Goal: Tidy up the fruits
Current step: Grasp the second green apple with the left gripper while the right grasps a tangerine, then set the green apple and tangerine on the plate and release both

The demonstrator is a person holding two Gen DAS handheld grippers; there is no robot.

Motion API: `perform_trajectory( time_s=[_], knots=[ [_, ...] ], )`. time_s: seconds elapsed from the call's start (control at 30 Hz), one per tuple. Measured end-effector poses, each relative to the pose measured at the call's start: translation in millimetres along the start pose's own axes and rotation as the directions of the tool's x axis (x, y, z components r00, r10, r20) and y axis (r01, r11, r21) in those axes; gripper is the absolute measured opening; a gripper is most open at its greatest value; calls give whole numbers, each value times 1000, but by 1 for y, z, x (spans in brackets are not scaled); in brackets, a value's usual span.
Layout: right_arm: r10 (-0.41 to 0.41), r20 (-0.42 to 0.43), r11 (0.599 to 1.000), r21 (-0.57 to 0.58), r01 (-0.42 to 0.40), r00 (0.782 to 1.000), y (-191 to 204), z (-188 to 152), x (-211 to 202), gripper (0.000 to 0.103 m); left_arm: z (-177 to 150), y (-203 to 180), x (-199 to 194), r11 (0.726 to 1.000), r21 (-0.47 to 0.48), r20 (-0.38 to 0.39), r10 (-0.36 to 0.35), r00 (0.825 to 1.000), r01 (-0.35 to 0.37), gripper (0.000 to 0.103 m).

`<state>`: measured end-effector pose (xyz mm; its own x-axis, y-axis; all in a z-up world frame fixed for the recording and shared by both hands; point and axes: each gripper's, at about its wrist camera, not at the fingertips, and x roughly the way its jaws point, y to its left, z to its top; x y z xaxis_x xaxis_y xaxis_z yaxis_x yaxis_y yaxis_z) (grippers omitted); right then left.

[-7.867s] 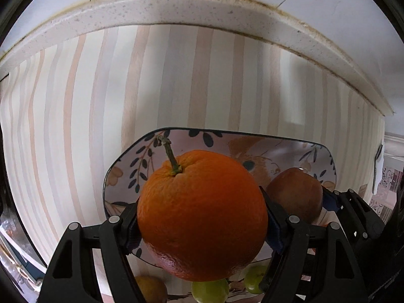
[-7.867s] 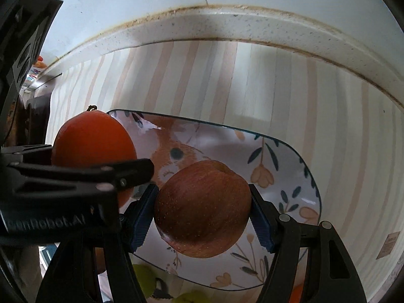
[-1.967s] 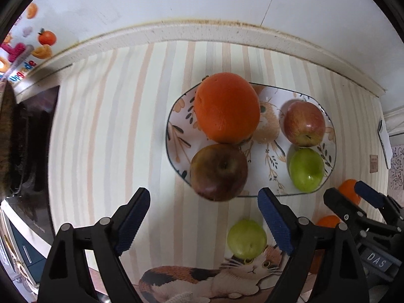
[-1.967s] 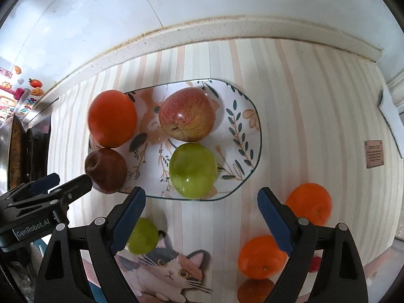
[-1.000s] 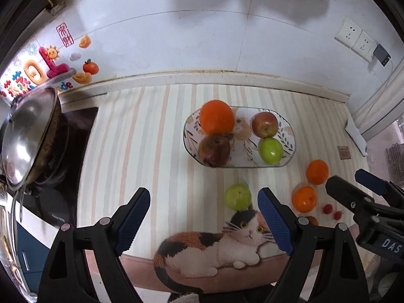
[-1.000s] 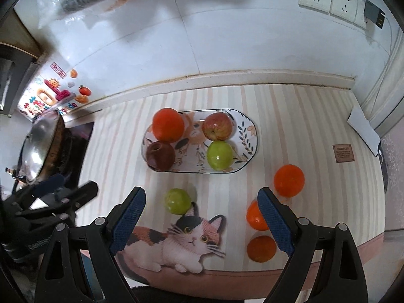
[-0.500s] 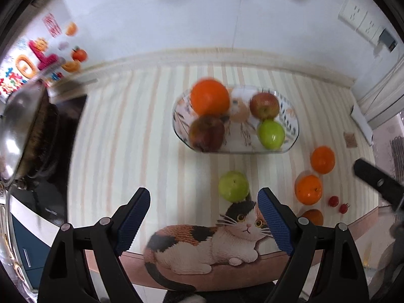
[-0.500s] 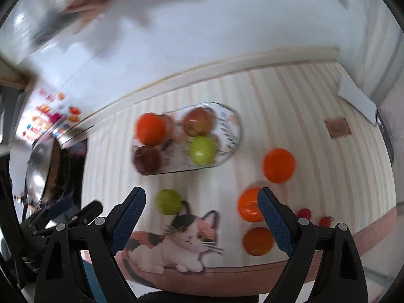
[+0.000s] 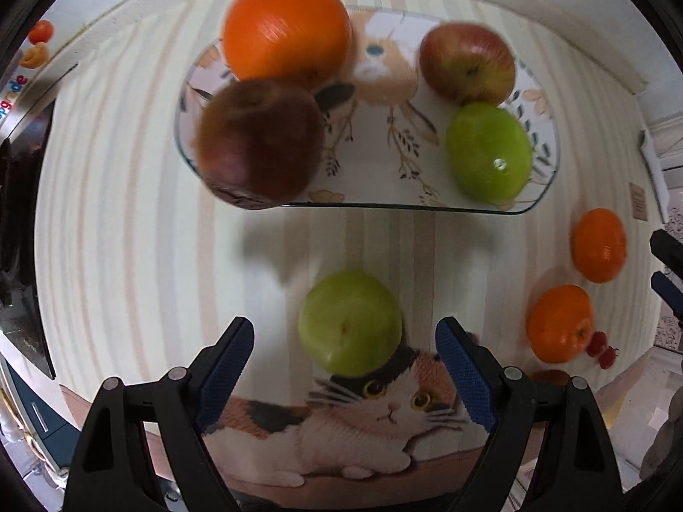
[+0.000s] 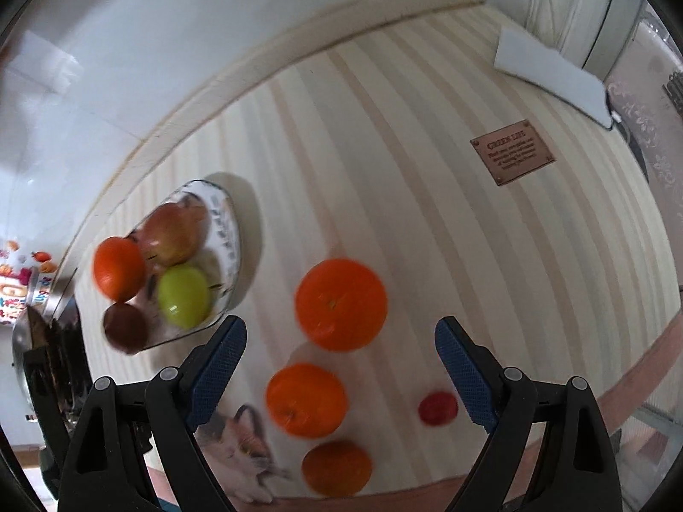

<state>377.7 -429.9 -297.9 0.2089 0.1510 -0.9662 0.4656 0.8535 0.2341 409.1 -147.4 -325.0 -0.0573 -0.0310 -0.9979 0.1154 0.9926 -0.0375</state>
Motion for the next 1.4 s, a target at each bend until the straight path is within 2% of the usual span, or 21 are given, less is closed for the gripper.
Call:
perform_trajectory(
  time_s=[0.2,0.3,0.33,0.37,0.47,0.6,0.8,1.0,1.17,1.3,1.4],
  knots=[
    [5,-89,1000,1,-5,996,-1,9,42,92,4,-6,21,1000,-5,-31,15,999,-15,85],
    [7,-103,1000,5,-6,995,1,10,53,91,4,-6,26,1000,-9,-24,22,999,-22,61],
    [-8,-101,1000,-2,8,995,2,11,56,85,4,-7,28,999,-4,-18,35,999,-35,54],
    [-16,-97,1000,-6,15,995,2,11,58,78,4,-7,29,1000,-3,-11,28,1000,-28,53],
    [3,-100,1000,-12,-5,995,5,11,65,69,2,-10,29,999,1,6,37,999,-37,53],
    [-24,-85,998,-53,20,996,14,11,66,68,0,-10,28,999,-4,19,40,999,-40,52],
    [-14,-87,997,-73,8,996,20,8,65,68,-2,-5,21,999,-3,38,40,998,-40,52],
    [31,-65,995,-97,-37,997,32,0,48,68,-11,-8,0,1000,6,74,12,997,-12,52],
    [94,-58,989,-110,-100,994,50,-1,31,68,-12,-10,-38,999,15,123,-52,991,50,52],
    [149,-60,980,-123,-155,987,68,6,21,68,3,-12,-69,995,32,169,-97,981,93,52],
    [165,-64,976,-136,-172,984,77,17,21,68,26,-14,-82,995,46,179,-97,979,90,52]
  ],
)
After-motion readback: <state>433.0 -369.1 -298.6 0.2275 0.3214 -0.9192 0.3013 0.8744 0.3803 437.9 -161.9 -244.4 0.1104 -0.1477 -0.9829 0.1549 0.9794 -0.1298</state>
